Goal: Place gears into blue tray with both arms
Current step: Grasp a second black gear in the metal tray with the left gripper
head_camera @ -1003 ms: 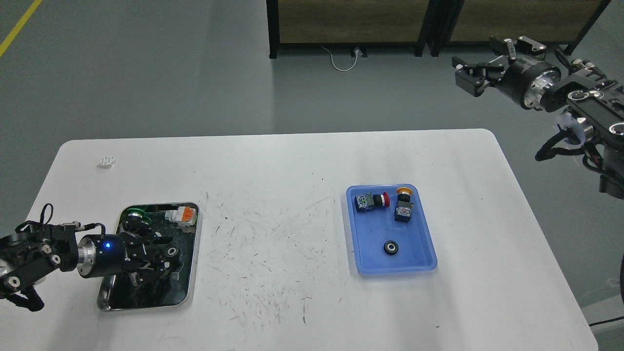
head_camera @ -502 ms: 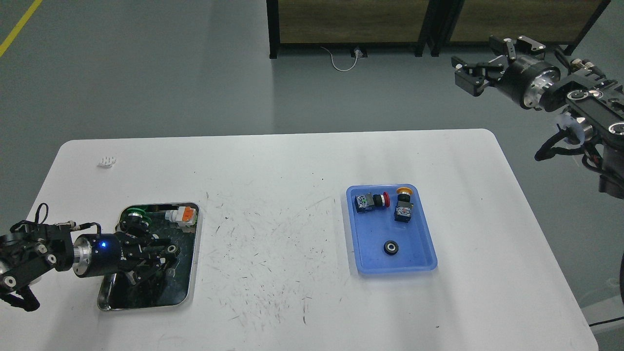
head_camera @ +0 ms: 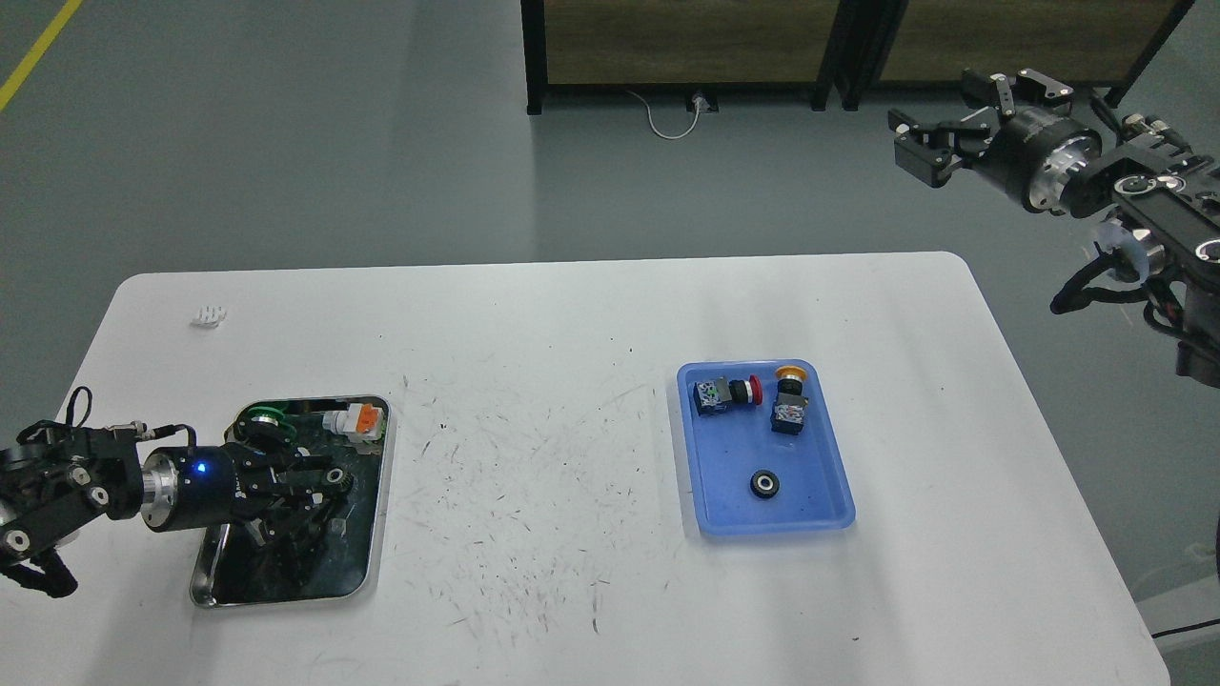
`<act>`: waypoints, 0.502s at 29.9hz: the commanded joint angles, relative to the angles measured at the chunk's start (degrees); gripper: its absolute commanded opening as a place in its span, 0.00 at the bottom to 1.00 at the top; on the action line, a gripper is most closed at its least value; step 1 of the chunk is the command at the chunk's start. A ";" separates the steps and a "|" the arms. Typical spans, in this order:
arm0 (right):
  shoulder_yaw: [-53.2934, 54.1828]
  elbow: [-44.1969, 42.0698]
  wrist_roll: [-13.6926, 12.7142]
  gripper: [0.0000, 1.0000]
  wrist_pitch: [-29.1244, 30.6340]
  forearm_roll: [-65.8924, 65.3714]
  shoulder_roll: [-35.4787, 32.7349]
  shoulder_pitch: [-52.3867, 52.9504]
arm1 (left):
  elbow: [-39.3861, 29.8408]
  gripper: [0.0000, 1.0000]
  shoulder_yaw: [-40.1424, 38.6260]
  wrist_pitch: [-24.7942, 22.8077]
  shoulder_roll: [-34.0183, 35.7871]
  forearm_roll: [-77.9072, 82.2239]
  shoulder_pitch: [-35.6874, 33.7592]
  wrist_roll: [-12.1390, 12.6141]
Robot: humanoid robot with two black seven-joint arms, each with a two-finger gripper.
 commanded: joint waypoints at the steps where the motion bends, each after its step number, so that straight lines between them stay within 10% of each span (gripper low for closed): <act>1: 0.01 0.00 0.00 0.88 0.00 0.00 0.00 -0.05 | 0.00 0.22 0.00 0.01 0.12 -0.23 -0.17 0.00; 15: -0.08 0.00 -0.09 0.88 0.00 0.00 0.00 0.04 | -0.62 0.22 -0.08 0.01 1.79 -0.31 -2.63 0.00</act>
